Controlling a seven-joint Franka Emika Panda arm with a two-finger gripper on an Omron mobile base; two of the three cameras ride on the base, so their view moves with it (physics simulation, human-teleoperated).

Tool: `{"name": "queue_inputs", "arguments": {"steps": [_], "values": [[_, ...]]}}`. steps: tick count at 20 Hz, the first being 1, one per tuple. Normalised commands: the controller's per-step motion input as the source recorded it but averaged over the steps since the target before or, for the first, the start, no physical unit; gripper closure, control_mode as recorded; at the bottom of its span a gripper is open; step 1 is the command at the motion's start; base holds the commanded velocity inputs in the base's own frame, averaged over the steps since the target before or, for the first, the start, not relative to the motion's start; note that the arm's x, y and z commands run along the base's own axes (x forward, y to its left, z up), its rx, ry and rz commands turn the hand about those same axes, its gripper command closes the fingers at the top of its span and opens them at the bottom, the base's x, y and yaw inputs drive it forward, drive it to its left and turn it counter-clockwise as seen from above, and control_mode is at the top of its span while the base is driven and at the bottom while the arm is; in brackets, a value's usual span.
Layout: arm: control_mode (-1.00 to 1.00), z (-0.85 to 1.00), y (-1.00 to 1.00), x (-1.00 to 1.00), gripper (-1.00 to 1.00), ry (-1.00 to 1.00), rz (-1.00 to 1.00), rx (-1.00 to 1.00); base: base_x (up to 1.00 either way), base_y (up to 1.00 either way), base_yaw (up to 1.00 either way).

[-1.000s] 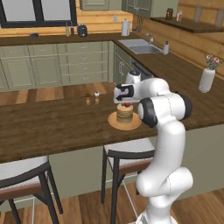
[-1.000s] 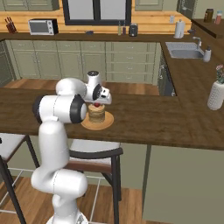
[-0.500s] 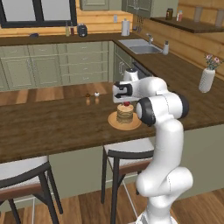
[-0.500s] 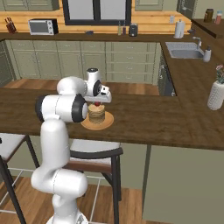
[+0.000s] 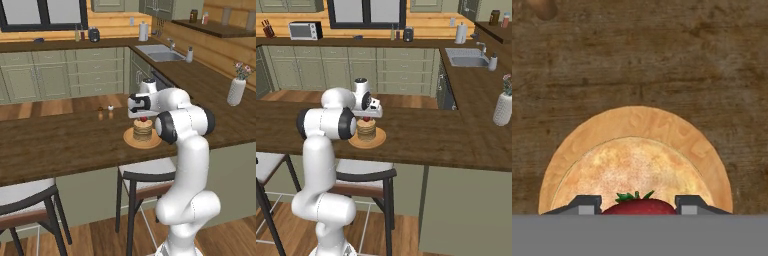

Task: Take the strawberry from the fridge and place it on top of the pancake, located on the dining counter.

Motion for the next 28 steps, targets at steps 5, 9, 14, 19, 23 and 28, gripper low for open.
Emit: {"name": "queue_inputs", "arguments": {"steps": [5,9,14,19,23,28], "values": [[-1.00,-0.07,0.00,0.00,-1.00,-0.01,0.00,0.00,0.00,0.00,0.00],[-1.00,0.00,0.00,0.00,-1.00,-0.01,0.00,0.00,0.00,0.00,0.00],[-1.00,0.01,0.00,-0.06,-1.00,-0.01,0.00,0.00,0.00,0.00,0.00],[-1.00,0.43,0.01,-0.04,-1.00,-0.07,-0.01,-0.02,0.00,0.00,0.00],[-1.00,0.82,0.00,-0.62,-1.00,-0.15,-0.02,0.00,0.00,0.00,0.00],[-1.00,0.60,-0.24,-0.98,-1.00,-0.18,-0.11,0.06,0.00,0.00,0.00]]}}
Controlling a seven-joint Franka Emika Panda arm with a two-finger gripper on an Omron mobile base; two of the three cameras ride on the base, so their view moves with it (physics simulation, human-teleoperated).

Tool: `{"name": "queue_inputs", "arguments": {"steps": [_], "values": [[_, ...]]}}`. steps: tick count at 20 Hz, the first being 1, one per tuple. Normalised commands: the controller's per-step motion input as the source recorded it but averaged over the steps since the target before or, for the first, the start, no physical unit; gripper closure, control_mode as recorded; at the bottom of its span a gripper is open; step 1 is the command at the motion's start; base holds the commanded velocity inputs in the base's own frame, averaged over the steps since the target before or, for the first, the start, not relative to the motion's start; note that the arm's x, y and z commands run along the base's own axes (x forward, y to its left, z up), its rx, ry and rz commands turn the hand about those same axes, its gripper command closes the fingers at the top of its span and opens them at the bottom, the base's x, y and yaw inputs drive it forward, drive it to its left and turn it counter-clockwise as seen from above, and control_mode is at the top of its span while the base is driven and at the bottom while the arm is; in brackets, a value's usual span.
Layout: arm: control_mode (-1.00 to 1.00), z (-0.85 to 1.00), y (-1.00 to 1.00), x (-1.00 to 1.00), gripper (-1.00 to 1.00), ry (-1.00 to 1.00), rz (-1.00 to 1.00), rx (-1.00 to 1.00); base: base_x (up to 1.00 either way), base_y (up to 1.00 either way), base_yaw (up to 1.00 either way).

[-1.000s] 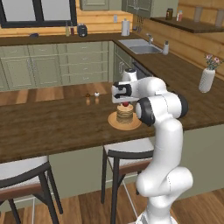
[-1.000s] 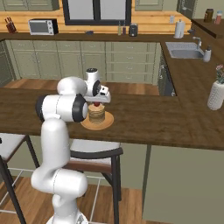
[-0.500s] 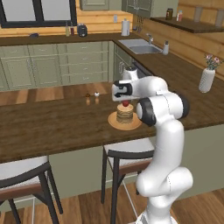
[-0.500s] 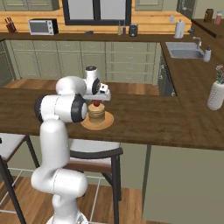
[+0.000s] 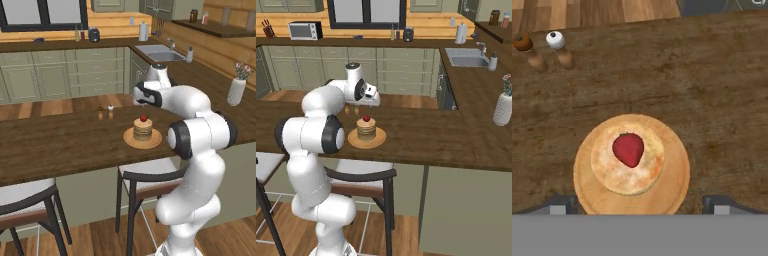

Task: Take the strawberry from the fridge and place it on top of the pancake, located on the dining counter.

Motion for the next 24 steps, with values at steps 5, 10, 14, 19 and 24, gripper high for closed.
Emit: {"name": "queue_inputs", "arguments": {"steps": [5,10,14,19,24], "values": [[-1.00,0.52,-0.52,-1.00,-1.00,-0.23,-0.13,0.20,0.00,0.00,0.00],[-1.00,0.92,-0.74,-1.00,-1.00,-0.07,-0.16,0.25,0.00,0.00,0.00],[-1.00,0.68,-0.76,-1.00,-1.00,0.12,-0.12,0.24,0.00,0.00,0.00],[-1.00,0.00,-0.46,-1.00,-1.00,0.01,0.00,0.13,0.00,0.00,0.00],[-1.00,-0.19,-0.30,-1.00,-1.00,-0.08,0.00,0.02,0.00,0.00,0.00]]}}
